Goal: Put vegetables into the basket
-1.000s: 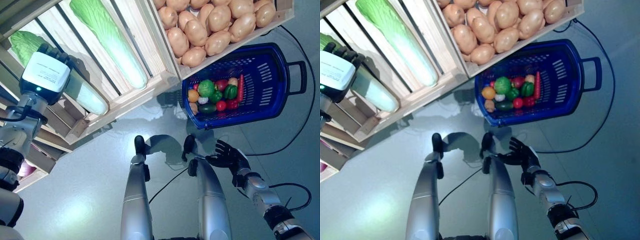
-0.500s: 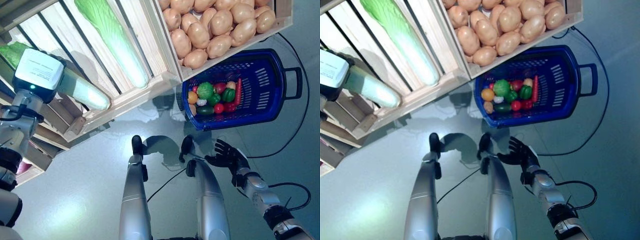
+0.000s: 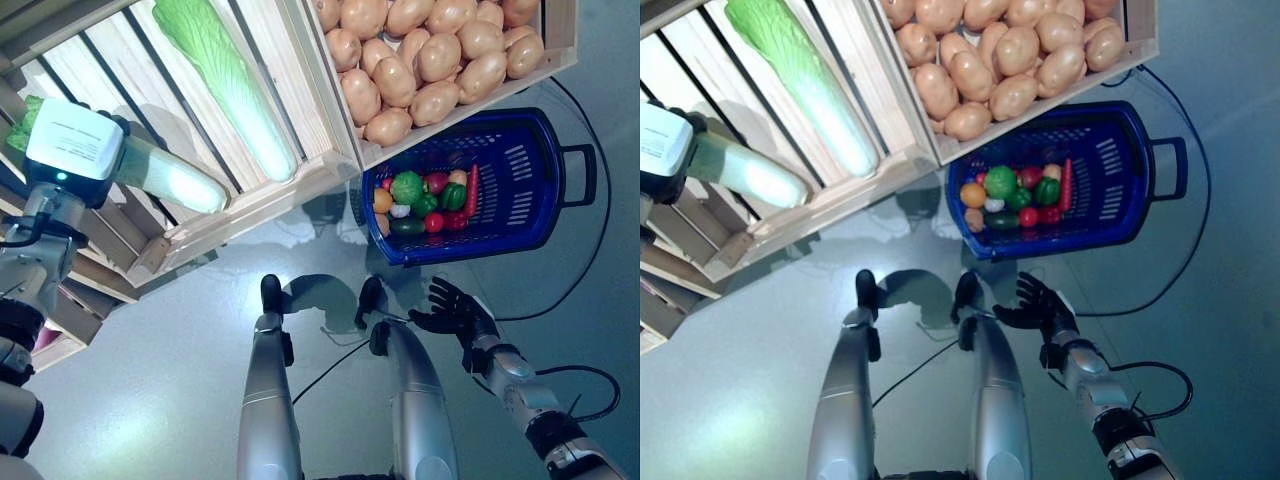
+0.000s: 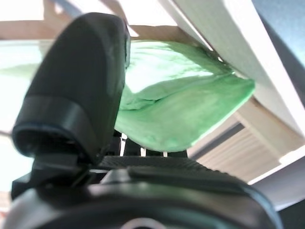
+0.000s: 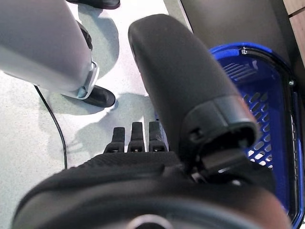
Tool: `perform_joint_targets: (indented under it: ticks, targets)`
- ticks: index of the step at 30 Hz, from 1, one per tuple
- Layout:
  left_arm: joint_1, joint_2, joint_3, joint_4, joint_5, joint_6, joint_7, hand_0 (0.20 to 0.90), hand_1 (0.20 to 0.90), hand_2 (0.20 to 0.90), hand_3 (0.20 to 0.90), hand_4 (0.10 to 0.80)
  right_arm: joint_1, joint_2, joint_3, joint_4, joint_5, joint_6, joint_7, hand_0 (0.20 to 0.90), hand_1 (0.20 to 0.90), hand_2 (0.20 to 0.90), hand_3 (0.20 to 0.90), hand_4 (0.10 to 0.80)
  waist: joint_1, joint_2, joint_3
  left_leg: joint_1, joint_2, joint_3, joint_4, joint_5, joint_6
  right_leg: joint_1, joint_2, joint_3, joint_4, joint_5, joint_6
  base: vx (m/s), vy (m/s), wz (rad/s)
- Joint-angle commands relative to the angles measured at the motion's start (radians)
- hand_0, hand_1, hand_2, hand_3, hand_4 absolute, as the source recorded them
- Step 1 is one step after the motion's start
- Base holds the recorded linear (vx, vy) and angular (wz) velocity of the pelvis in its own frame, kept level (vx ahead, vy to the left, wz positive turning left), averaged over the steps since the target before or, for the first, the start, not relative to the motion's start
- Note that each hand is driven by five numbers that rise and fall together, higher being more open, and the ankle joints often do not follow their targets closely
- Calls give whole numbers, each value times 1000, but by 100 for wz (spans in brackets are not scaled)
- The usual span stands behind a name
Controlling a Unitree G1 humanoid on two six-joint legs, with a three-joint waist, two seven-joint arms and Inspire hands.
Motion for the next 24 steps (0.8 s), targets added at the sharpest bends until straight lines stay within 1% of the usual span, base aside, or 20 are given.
perform_joint_targets:
  ticks: [1, 2, 3, 5, 8, 12, 13, 15, 16, 18, 20, 21, 22, 23, 24]
  targets:
    - [-29, 64, 195, -13, -166, 8, 138, 300, 300, 300, 300, 400, 86, -45, -46, -66, 45, -67, -25, 900, 900, 900, 900, 800, 17, 29, 1, -25, 11, 51, 7, 20, 8, 128, -48, -16, -105, 19, 50, -49, -56, 2]
    - [-9, 52, 223, -34, -186, -16, 159, 300, 300, 300, 300, 400, 88, -40, -45, -76, 49, -65, -31, 900, 900, 900, 900, 800, 20, 27, 1, -18, 8, 49, 0, 23, 8, 139, -46, -22, -117, 23, 49, 24, -64, 2]
    - [0, 49, 234, -46, -203, -20, 162, 300, 300, 300, 300, 400, 88, -37, -43, -79, 50, -65, -34, 900, 900, 900, 900, 800, 20, 27, 1, -13, 8, 49, -4, 23, 7, 144, -44, -23, -122, 23, 49, 23, -59, 1]
    - [15, 34, 259, -72, -230, -55, 179, 300, 300, 300, 300, 400, 92, -28, -41, -81, 47, -70, -34, 900, 900, 900, 900, 800, 23, 25, 1, 5, 5, 50, -17, 26, 5, 163, -39, -26, -138, 26, 50, 27, -38, 2]
    - [73, 10, 313, -144, -274, -81, 175, 300, 300, 300, 300, 400, 102, -11, -41, -97, 36, -72, -46, 900, 900, 900, 900, 800, 29, 21, 1, 46, -1, 52, -45, 33, 2, 209, -29, -35, -180, 37, 52, 39, -51, 1]
    - [173, -43, 392, -254, -402, -138, 137, 300, 300, 300, 300, 400, 118, 8, -47, -115, 48, -97, -51, 900, 900, 900, 900, 800, 41, 19, 1, 127, -14, 57, -101, 43, -1, 297, -20, -54, -250, 51, 57, 44, -76, 7]
    - [205, -67, 417, -285, -427, -157, 128, 300, 300, 300, 300, 400, 121, 14, -52, -126, 45, -100, -49, 900, 900, 900, 900, 800, 46, 20, 1, 157, -21, 57, -121, 47, 0, 325, -17, -59, -267, 55, 61, 47, -63, 5]
    - [246, -101, 453, -328, -465, -168, 99, 300, 300, 300, 300, 400, 129, 22, -57, -152, 25, -107, -43, 900, 900, 900, 900, 800, 49, 21, 1, 195, -25, 62, -140, 48, 0, 365, -13, -65, -293, 57, 62, 46, -44, 3]
    - [284, -140, 484, -365, -493, -187, 90, 300, 300, 300, 300, 400, 136, 31, -62, -176, 13, -121, -37, 900, 900, 900, 900, 800, 52, 22, 1, 225, -33, 59, -154, 50, 2, 394, -9, -65, -305, 59, 64, 58, -56, 4]
    - [331, -192, 523, -409, -531, -214, 55, 300, 300, 300, 300, 400, 150, 44, -77, -209, 20, -139, -15, 900, 900, 900, 900, 800, 58, 21, 1, 283, -39, 59, -176, 47, 3, 454, -2, -73, -330, 58, 65, 64, -68, 5]
    - [353, -220, 535, -430, -537, -225, 38, 300, 300, 300, 300, 400, 158, 47, -86, -235, 24, -146, 3, 900, 900, 900, 900, 800, 59, 19, 1, 315, -42, 56, -188, 47, 3, 489, 3, -76, -346, 59, 67, 54, -46, 10]
    - [384, -253, 551, -456, -567, -246, 13, 300, 300, 300, 300, 400, 170, 47, -97, -274, 20, -161, 33, 900, 900, 900, 900, 800, 59, 18, 1, 354, -44, 56, -203, 49, -1, 532, 10, -79, -368, 60, 67, 57, -37, 11]
    - [405, -276, 560, -475, -579, -249, -12, 300, 300, 300, 300, 400, 180, 46, -105, -307, 13, -168, 50, 900, 900, 900, 900, 800, 59, 17, 1, 376, -45, 55, -211, 50, -2, 557, 14, -79, -383, 63, 68, 86, -22, 7]
    - [441, -314, 561, -496, -596, -252, -30, 300, 300, 300, 300, 400, 197, 41, -116, -357, 18, -160, 72, 900, 900, 900, 900, 800, 57, 17, -16, 406, -44, 54, -231, 53, -3, 584, 19, -79, -402, 64, 68, 71, -4, 3]
    - [462, -337, 563, -512, -606, -250, -44, 300, 300, 300, 300, 400, 209, 39, -124, -383, 22, -163, 92, 900, 900, 900, 900, 800, 56, 17, -26, 424, -44, 55, -245, 54, -3, 601, 21, -80, -415, 66, 69, 75, -1, 1]
